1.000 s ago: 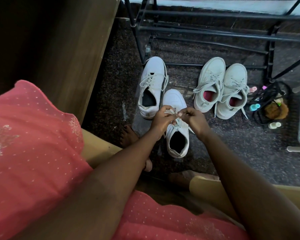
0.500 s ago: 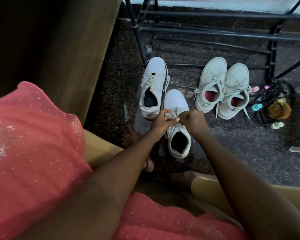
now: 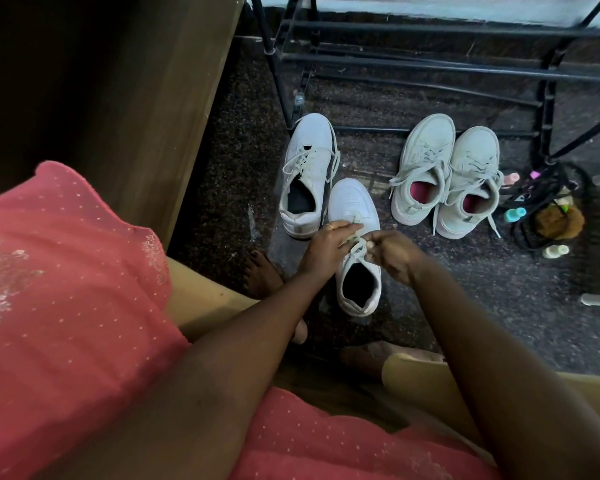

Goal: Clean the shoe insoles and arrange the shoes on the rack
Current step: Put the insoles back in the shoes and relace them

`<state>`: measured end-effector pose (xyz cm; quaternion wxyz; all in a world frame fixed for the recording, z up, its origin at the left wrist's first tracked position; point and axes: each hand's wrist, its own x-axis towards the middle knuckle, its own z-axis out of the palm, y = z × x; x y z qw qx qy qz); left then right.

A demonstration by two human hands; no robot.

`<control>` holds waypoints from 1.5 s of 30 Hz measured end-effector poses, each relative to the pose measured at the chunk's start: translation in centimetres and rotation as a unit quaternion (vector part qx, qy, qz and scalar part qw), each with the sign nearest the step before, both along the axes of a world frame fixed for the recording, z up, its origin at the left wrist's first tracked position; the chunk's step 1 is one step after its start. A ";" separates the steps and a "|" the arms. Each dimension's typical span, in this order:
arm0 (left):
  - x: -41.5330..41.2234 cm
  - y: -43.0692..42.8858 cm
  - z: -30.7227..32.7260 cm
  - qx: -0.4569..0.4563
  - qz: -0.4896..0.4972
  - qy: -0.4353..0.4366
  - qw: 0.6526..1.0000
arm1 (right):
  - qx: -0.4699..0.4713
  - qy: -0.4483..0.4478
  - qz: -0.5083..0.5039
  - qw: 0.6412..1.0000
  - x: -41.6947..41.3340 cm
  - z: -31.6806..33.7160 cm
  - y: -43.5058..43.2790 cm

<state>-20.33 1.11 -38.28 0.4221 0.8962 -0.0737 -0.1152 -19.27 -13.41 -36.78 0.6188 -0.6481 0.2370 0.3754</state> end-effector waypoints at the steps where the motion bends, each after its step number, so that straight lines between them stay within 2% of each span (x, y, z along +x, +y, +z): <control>1: 0.1 0.1 -0.1 -0.017 -0.009 0.010 1.000 | 0.010 -0.003 -0.016 1.000 0.0 0.1 0.1; 4: 0.1 0.3 -0.4 -0.070 -0.027 0.016 0.997 | 0.016 -0.014 -0.048 0.999 0.0 0.5 0.4; 6: 0.1 0.0 -0.4 -0.128 0.056 0.039 0.989 | 0.014 -0.019 -0.076 0.997 -0.1 0.9 0.6; 9: -0.4 -0.8 0.4 -0.259 0.206 0.169 0.928 | -0.022 -0.032 -0.112 0.993 0.3 1.0 0.4; 13: -1.1 -0.7 0.5 -0.335 0.290 0.234 0.865 | -0.161 -0.068 -0.087 0.981 0.9 0.3 -0.4; 16: -1.5 -0.1 0.4 -0.322 0.338 0.275 0.840 | -0.247 -0.115 -0.046 0.961 0.5 0.1 -0.6; 19: -1.8 0.7 -0.4 -0.283 0.388 0.269 0.835 | -0.349 -0.173 0.025 0.920 -0.1 0.3 -1.5; 26: -2.0 1.4 -2.1 -0.252 0.441 0.263 0.820 | -0.413 -0.187 0.051 0.890 -0.4 0.3 -1.9; 38: -1.3 2.4 -3.9 -0.231 0.471 0.283 0.803 | -0.401 -0.175 0.022 0.899 -0.6 -0.4 -1.8; 40: -1.8 2.5 -4.4 -0.211 0.428 0.328 0.815 | -0.372 -0.135 0.029 0.918 -1.2 -0.1 -2.1; 42: -2.7 2.7 -4.9 -0.146 0.351 0.368 0.848 | -0.346 -0.086 0.065 0.932 -1.8 0.2 -2.1; 45: -4.4 1.9 -4.0 -0.102 0.264 0.471 0.836 | -0.285 -0.010 0.172 0.943 -3.0 0.5 -0.9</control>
